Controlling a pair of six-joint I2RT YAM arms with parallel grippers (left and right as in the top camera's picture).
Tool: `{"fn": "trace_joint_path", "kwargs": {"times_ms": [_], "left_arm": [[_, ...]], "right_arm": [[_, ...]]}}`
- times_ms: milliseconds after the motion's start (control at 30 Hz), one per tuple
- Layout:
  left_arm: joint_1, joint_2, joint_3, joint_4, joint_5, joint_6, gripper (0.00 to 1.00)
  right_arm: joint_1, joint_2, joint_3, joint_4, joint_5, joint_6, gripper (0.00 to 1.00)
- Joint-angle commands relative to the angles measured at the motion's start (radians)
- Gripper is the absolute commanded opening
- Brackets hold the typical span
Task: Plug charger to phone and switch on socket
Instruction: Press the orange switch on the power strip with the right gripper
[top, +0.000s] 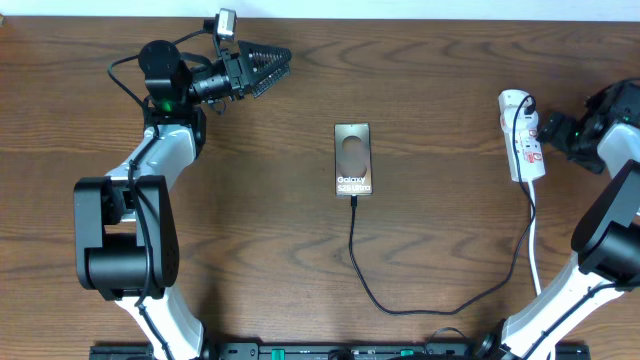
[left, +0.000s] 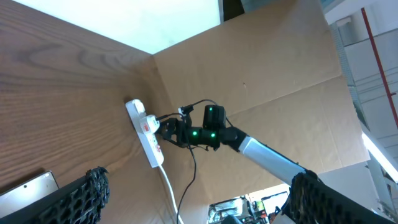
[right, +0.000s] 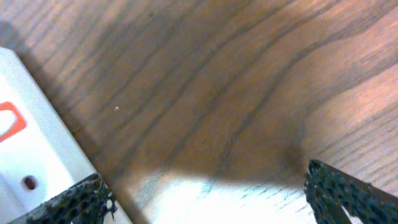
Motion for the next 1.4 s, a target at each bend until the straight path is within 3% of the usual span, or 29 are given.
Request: {"fn": "trace_joint_path", "kwargs": {"times_ms": [0,267,800,1367], "left_arm": [[0.002,-0.019,0.011,0.009,0.003,0.007,0.93],[0.002,-0.019,0.011,0.009,0.003,0.007,0.93],[0.002,-0.019,0.011,0.009,0.003,0.007,0.93],[0.002,-0.019,0.011,0.009,0.003,0.007,0.93]], "right_arm": [[0.005,0.006,0.072,-0.074,-0.034,-0.006,0.99],[0.005,0.002,0.076,-0.110,-0.035,-0.069,0.99],[0.039,0.002,0.073,-0.070,-0.034,-0.069,0.99],[0.043,0.003,0.041,-0.135,-0.039,-0.069,0.99]]}}
